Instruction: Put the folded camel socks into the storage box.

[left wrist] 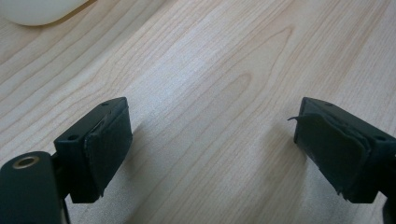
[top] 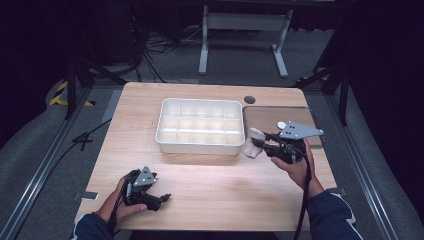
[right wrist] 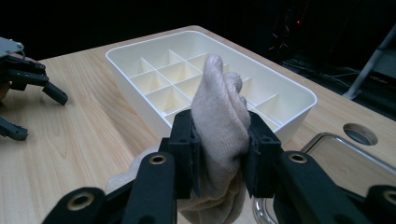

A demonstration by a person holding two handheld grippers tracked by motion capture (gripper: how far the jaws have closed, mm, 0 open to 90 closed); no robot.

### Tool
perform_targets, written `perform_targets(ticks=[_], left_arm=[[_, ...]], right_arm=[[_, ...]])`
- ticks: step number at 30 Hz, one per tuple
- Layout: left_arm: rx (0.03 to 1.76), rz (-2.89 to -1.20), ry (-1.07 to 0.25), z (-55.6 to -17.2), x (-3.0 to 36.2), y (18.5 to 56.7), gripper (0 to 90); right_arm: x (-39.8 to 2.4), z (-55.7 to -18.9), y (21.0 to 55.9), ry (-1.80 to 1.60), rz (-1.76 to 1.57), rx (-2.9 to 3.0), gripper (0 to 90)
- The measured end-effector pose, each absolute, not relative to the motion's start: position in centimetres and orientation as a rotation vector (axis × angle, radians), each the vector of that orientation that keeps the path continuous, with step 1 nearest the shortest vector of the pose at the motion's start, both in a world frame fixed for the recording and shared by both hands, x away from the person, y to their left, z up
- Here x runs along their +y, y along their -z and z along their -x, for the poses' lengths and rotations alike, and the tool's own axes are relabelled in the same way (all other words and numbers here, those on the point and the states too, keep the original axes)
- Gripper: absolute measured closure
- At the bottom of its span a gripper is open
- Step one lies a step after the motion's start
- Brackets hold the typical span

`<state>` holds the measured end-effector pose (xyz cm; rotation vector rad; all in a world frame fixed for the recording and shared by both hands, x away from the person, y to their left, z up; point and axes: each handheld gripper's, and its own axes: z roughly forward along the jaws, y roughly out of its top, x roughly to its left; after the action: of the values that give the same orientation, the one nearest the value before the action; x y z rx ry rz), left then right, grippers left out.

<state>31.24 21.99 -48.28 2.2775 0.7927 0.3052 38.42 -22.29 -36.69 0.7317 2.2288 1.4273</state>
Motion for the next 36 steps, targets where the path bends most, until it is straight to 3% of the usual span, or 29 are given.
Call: perform_targets(ticks=[17,36], left_arm=[[0.794,-2.277,-0.306,-31.2,22.0,48.3,11.5],[0.806,-2.27,-0.3,-31.1,21.9,48.3,11.7]], right_arm=[[-17.6,-41.0,34.7,-1.378,-0.653,2.26,68.8],[-12.9,-44.8,37.0,-1.28,-0.69,2.304,68.4]])
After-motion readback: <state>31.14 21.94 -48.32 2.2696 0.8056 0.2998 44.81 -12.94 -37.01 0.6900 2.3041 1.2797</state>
